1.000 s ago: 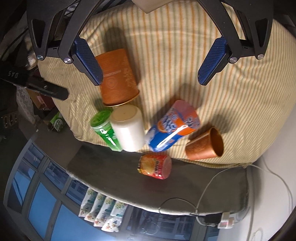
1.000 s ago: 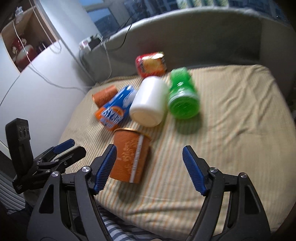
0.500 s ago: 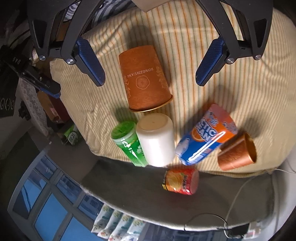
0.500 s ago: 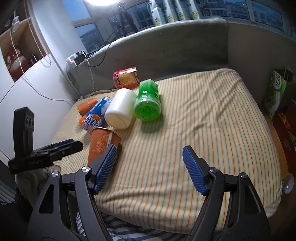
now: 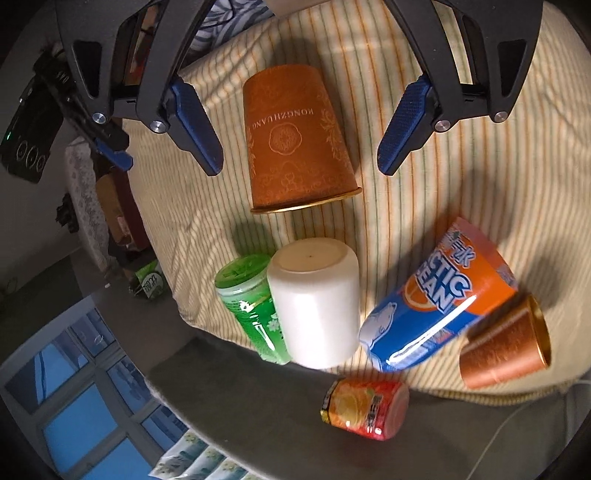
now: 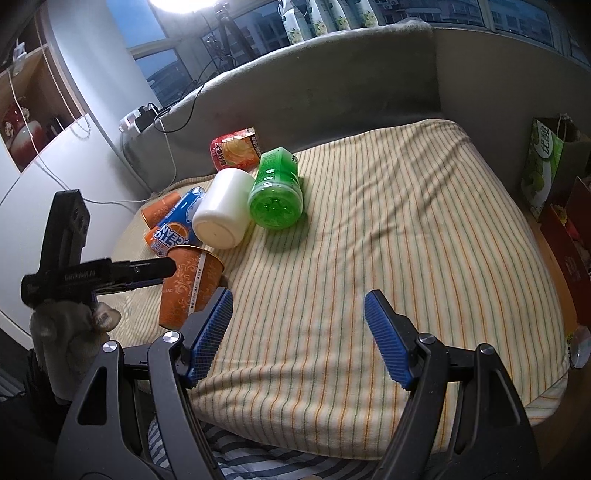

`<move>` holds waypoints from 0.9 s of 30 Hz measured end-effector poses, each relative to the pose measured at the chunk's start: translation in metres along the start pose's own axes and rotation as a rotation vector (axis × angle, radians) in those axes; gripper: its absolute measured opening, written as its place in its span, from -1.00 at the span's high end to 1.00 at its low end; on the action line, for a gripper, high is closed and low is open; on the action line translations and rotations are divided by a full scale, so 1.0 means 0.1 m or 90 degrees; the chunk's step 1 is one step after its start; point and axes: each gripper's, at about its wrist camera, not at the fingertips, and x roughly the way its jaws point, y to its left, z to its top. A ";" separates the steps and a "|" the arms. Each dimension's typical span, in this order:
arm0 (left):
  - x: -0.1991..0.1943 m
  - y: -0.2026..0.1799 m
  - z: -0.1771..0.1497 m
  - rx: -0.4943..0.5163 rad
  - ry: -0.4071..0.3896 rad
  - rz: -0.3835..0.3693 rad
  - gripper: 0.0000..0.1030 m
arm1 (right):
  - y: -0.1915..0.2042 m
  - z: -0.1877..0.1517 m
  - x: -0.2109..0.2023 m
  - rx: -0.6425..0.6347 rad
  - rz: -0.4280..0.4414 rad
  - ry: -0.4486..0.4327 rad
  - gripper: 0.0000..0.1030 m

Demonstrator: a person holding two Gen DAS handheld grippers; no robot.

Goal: Flip cup upright
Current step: 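Move the left gripper to the upright orange cup and close around it, then lift the upright cup slightly and shift it with the left gripper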

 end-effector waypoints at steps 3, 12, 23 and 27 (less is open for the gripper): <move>0.07 0.03 0.03 -0.016 0.022 -0.011 -0.65 | -0.01 -0.01 0.01 0.003 -0.002 0.001 -0.49; 0.18 0.07 0.06 -0.028 0.046 -0.018 -0.54 | -0.05 -0.03 0.03 0.012 -0.009 0.003 -0.49; 0.17 0.09 0.04 -0.025 0.035 -0.017 -0.32 | -0.08 -0.03 0.05 0.018 -0.013 0.005 -0.49; 0.11 0.01 0.03 -0.001 0.011 -0.004 -0.32 | -0.08 -0.03 0.04 0.018 -0.013 0.004 -0.49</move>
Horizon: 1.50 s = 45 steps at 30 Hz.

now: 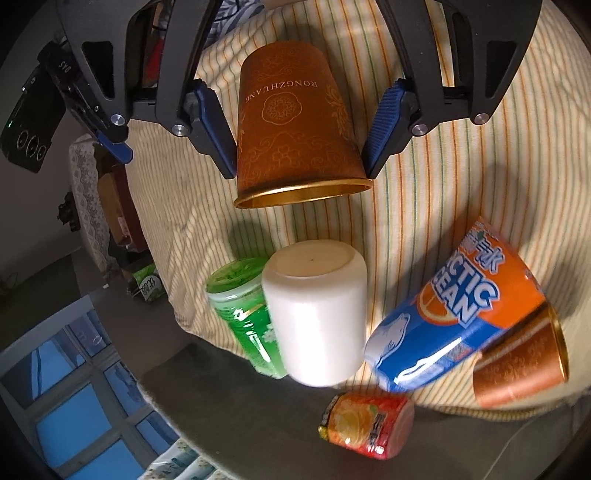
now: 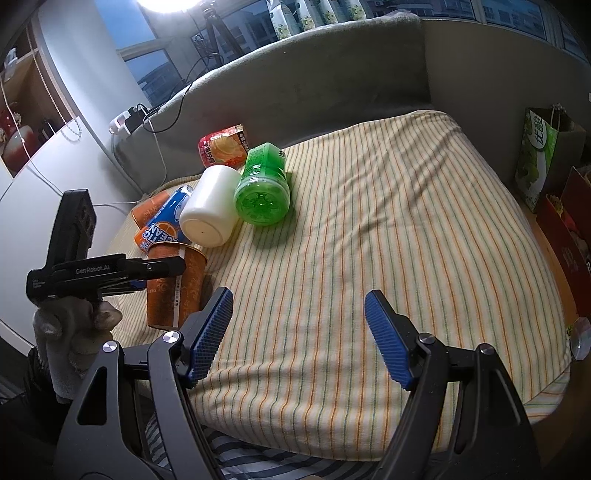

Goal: Flip cup upright
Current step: 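Lift the upright cup slightly and shift it with the left gripper, then set the cup down upright and open the left gripper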

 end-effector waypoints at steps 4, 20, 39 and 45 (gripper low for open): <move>-0.08 -0.08 -0.02 0.026 -0.029 0.017 -0.31 | 0.01 0.00 0.00 0.000 0.001 -0.001 -0.49; -0.19 -0.45 -0.09 0.150 -0.140 0.115 -0.31 | 0.04 -0.02 0.03 -0.002 0.002 0.001 -0.49; -0.06 -0.54 -0.17 0.215 -0.186 0.192 -0.31 | 0.00 -0.03 0.03 0.006 0.001 0.004 -0.49; -0.07 -0.51 -0.23 0.217 -0.186 0.188 -0.31 | 0.00 -0.03 0.03 0.008 0.000 0.004 -0.49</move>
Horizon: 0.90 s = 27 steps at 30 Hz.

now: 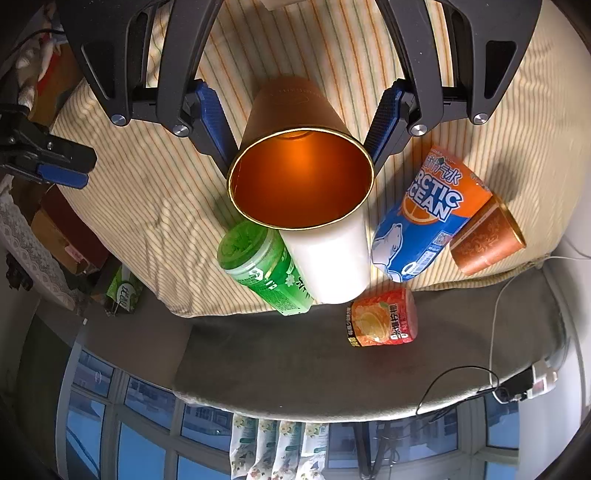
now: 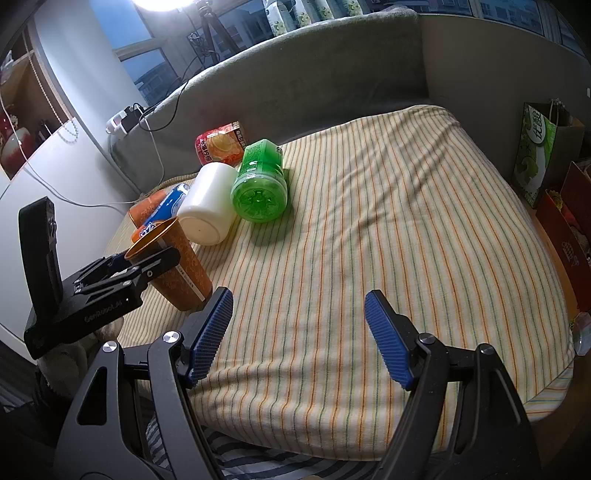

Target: Flip cup upright

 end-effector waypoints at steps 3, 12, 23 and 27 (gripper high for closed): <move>-0.02 0.02 -0.03 -0.006 0.002 -0.005 -0.31 | 0.01 -0.01 0.00 -0.003 0.000 0.000 -0.49; -0.07 0.06 -0.10 -0.014 0.018 -0.026 -0.32 | 0.09 -0.01 0.01 -0.006 0.001 0.001 -0.49; -0.14 0.15 -0.18 -0.021 0.019 -0.033 -0.56 | 0.18 -0.03 0.00 -0.018 0.004 -0.002 -0.49; -0.21 0.20 -0.21 -0.028 0.016 -0.029 -0.56 | 0.24 -0.02 0.01 -0.032 0.007 -0.007 -0.49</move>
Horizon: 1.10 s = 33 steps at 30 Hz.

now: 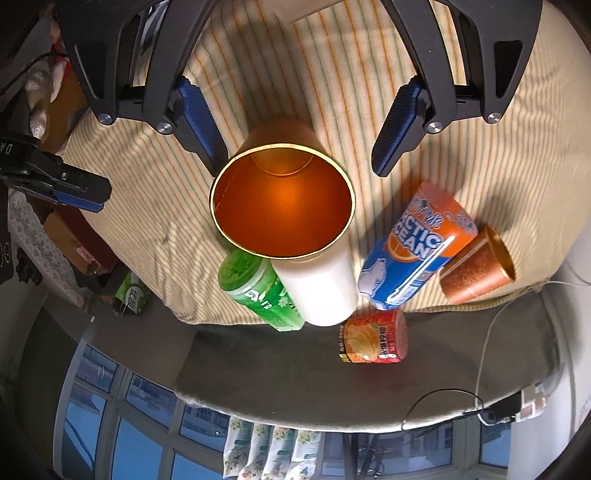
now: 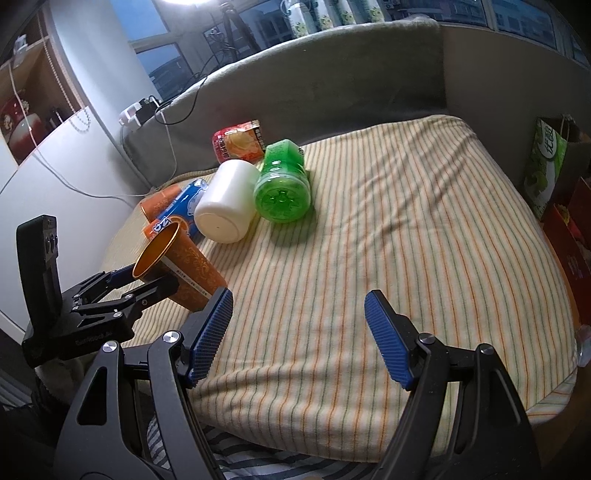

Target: Flip cup upright

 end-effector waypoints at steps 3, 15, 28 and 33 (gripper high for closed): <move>-0.08 0.03 -0.02 -0.006 -0.010 0.006 -0.56 | 0.06 0.00 0.01 -0.011 0.006 -0.003 -0.49; -0.31 0.08 -0.10 -0.008 -0.035 0.009 -0.56 | 0.30 0.05 0.07 -0.060 0.007 -0.022 -0.49; -0.68 0.26 -0.13 -0.046 -0.133 0.064 -0.56 | 0.57 0.08 -0.05 -0.113 -0.009 -0.084 -0.49; -0.87 0.28 -0.08 -0.054 -0.227 0.106 -0.60 | 0.68 0.09 -0.14 -0.133 -0.017 -0.127 -0.83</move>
